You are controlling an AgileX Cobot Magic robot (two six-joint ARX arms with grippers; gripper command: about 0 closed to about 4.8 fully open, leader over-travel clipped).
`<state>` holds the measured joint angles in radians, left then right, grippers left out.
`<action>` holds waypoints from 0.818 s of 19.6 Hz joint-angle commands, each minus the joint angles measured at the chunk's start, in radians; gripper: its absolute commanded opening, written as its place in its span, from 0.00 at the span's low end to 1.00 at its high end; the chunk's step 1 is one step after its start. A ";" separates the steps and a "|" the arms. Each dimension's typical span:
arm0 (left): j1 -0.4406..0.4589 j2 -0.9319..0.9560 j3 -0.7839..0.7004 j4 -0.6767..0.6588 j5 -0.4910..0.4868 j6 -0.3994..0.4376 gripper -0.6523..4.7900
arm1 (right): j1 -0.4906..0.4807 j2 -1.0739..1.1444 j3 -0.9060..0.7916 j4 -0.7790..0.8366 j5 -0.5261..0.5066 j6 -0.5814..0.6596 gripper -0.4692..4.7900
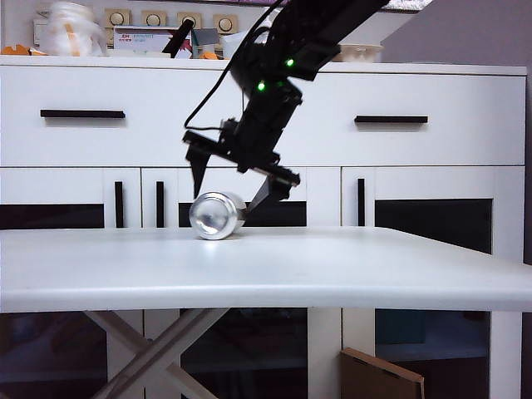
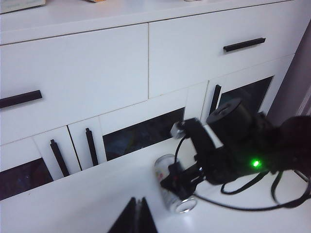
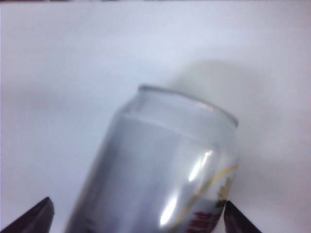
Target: Pick up a can of beer from the white table, open the left drawer, place the beer inside the drawer, and finally close the drawer.
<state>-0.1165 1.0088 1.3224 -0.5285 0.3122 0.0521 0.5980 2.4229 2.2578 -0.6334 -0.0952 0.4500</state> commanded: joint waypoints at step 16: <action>-0.001 -0.002 0.005 0.004 0.003 0.001 0.11 | 0.005 0.032 0.005 -0.027 -0.140 -0.013 0.46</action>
<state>-0.1165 1.0088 1.3224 -0.5297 0.3122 0.0521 0.5987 2.4599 2.2585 -0.6636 -0.1925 0.4377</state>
